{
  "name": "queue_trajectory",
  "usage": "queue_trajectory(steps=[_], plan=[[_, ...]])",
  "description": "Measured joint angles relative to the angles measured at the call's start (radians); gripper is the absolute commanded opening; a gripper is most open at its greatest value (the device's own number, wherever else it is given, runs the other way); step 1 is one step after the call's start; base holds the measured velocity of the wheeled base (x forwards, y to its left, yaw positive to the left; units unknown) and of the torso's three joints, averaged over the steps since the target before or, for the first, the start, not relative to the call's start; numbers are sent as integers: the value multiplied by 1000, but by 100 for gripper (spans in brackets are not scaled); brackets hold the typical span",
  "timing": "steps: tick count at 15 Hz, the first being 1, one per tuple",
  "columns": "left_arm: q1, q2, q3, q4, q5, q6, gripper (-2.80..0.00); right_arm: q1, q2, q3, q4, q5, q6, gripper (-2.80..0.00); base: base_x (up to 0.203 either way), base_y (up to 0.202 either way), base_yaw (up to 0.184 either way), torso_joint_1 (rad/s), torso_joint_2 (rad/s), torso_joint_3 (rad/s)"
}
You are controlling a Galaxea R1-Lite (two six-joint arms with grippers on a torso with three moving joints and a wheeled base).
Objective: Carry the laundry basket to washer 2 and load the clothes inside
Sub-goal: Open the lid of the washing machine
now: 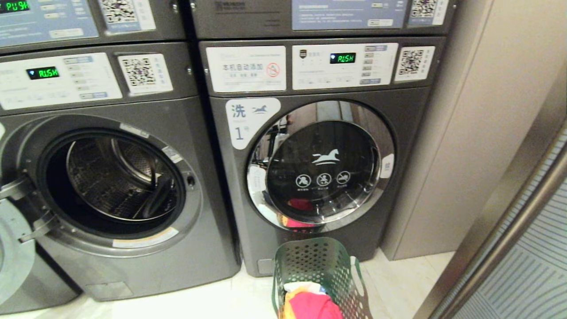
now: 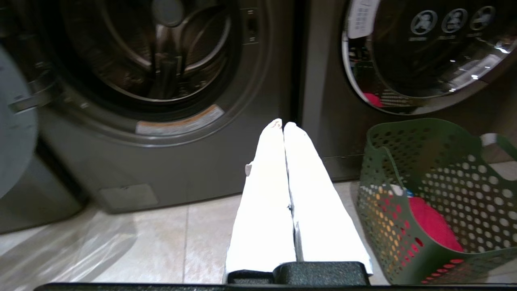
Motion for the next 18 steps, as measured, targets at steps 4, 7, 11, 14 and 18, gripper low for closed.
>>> queue_trajectory(steps=[4,7,11,14,18], plan=[[0,0,0,-1,-2,0,-280,0,0,0,0,-2,10,-280,0,-6,134,1,3,1],[0,0,0,-1,1,-3,-280,0,0,0,0,-3,14,-280,0,0,0,0,0,0],[0,0,0,-2,3,-13,-280,0,0,0,0,-3,14,-280,0,0,0,0,0,0],[0,0,0,-1,4,-44,-280,0,0,0,0,-3,14,-280,0,160,-6,4,0,1],[0,0,0,-1,3,-42,-280,0,0,0,0,-4,16,-280,0,194,-2,1,2,2]])
